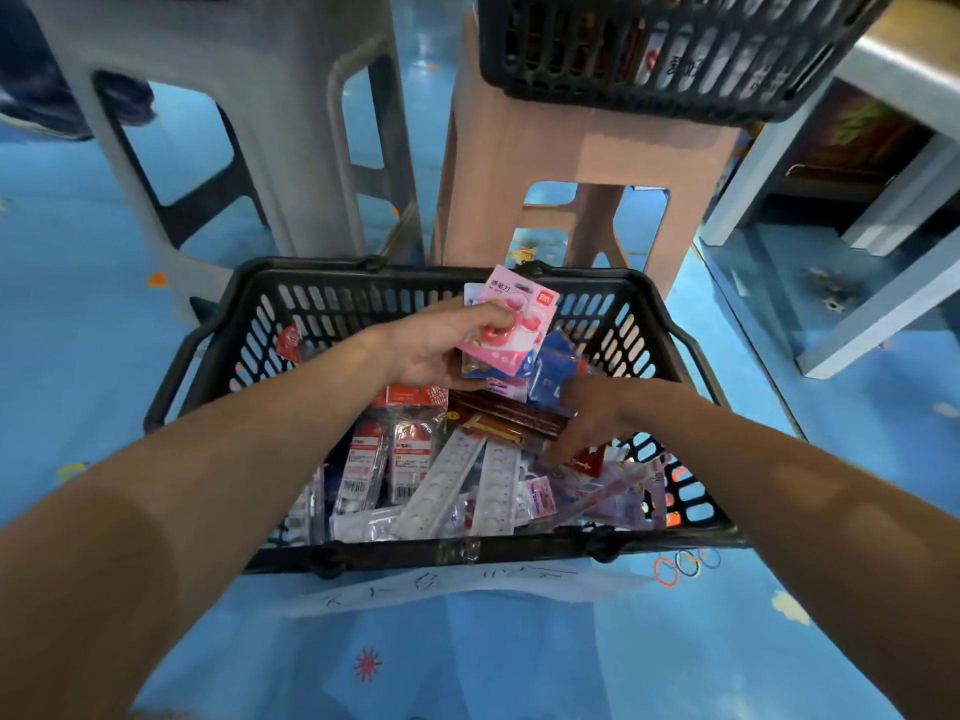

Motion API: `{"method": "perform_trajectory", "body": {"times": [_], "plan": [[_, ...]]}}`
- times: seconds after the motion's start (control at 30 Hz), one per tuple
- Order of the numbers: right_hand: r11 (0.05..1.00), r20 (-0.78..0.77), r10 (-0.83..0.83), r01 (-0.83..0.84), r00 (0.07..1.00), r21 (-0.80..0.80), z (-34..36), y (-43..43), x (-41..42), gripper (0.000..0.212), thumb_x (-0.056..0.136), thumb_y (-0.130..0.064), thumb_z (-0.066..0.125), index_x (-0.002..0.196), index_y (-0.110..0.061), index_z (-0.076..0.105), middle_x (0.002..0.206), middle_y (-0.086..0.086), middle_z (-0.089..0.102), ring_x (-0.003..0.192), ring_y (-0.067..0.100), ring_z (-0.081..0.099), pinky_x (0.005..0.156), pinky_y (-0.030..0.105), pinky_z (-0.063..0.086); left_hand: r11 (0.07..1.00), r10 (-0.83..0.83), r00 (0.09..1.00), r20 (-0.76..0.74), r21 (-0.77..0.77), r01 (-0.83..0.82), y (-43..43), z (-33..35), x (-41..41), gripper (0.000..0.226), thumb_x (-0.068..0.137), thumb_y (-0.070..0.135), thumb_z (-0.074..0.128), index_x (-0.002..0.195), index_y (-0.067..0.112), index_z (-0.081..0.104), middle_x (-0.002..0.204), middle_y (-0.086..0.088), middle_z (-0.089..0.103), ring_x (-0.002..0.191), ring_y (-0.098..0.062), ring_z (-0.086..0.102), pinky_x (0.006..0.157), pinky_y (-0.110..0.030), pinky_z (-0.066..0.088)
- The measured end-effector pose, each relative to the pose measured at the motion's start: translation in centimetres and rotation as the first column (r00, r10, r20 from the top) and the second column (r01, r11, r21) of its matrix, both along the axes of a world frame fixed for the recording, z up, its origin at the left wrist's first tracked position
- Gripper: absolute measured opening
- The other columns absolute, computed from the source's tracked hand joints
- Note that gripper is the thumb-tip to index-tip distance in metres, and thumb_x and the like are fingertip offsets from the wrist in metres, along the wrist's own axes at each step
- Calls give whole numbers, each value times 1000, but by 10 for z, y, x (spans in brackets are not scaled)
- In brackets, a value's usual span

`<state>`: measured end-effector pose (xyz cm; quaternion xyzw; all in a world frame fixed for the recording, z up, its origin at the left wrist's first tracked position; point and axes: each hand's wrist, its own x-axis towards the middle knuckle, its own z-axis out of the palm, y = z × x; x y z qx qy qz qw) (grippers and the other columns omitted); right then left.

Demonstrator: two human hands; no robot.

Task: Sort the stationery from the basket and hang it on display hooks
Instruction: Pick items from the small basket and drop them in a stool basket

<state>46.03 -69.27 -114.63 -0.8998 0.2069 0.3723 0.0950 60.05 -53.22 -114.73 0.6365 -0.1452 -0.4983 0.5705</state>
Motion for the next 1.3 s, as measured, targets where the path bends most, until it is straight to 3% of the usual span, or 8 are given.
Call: {"method": "perform_trajectory", "body": {"times": [0.1, 0.3, 0.47, 0.6, 0.77, 0.97, 1.1, 1.3], "plan": [[980, 31, 120, -113, 992, -162, -15, 3, -3, 110, 63, -60, 88, 151, -21, 34, 151, 10, 40, 134, 30, 47, 108, 38, 46, 999, 16, 1000, 23, 27, -17, 2, -7, 2, 31, 91, 26, 75, 121, 20, 69, 106, -3, 71, 100, -19, 67, 84, -41, 56], [998, 237, 57, -57, 970, -8, -10, 4, 7, 48, 79, -64, 72, 108, -29, 58, 113, 1, 64, 101, 23, 59, 82, 30, 47, 997, 64, 996, 67, 43, -67, 12, -10, 6, 23, 91, 20, 75, 113, 22, 67, 98, -1, 77, 94, -19, 73, 83, -45, 57], [974, 568, -161, 224, 807, -42, 3, -2, 17, 70, 85, -65, 67, 126, -11, 49, 118, 14, 61, 105, 32, 61, 77, 34, 44, 986, 166, 981, 103, -15, -165, 18, -7, 11, 18, 91, 18, 76, 103, 26, 66, 103, -2, 76, 97, -20, 74, 79, -47, 60], [983, 325, -7, 66, 946, -171, 0, 1, 5, 58, 97, -64, 46, 130, -18, 56, 123, 11, 65, 112, 32, 63, 90, 37, 52, 986, 164, 979, 118, 5, -166, 19, -12, 9, 27, 90, 17, 77, 112, 25, 63, 111, -5, 77, 100, -22, 75, 86, -48, 60], [991, -113, 71, -84, 991, -107, -7, 1, -13, 48, 76, -52, 83, 89, -18, 51, 94, -2, 60, 98, 23, 64, 92, 39, 57, 994, 106, 989, 108, 8, -108, 14, -19, 1, 26, 89, 16, 77, 109, 24, 63, 109, -7, 78, 97, -23, 76, 84, -45, 60], [972, -145, 152, -174, 978, -157, -22, -10, -12, 27, 79, -21, 79, 103, -10, 72, 106, 5, 72, 95, 24, 68, 91, 42, 59, 996, 81, 994, 75, 25, -83, 12, -23, -6, 37, 89, 17, 78, 122, 24, 61, 109, -6, 78, 95, -20, 77, 77, -42, 62], [983, 215, 117, -81, 970, -166, -4, -18, -5, 21, 90, -16, 64, 108, -14, 73, 110, 8, 69, 103, 28, 66, 92, 37, 56, 993, 117, 990, 77, 4, -118, 12, -23, -5, 36, 88, 17, 79, 119, 24, 62, 105, -6, 78, 95, -21, 76, 81, -44, 62], [854, 330, -438, 273, 836, 443, 15, -20, -2, 23, 95, -23, 69, 90, 0, 70, 77, 8, 67, 61, 18, 65, 53, 27, 52, 988, 157, 984, 89, -12, -156, 13, -21, -7, 23, 91, 17, 77, 106, 25, 62, 101, -6, 79, 98, -24, 75, 91, -49, 58]]}}
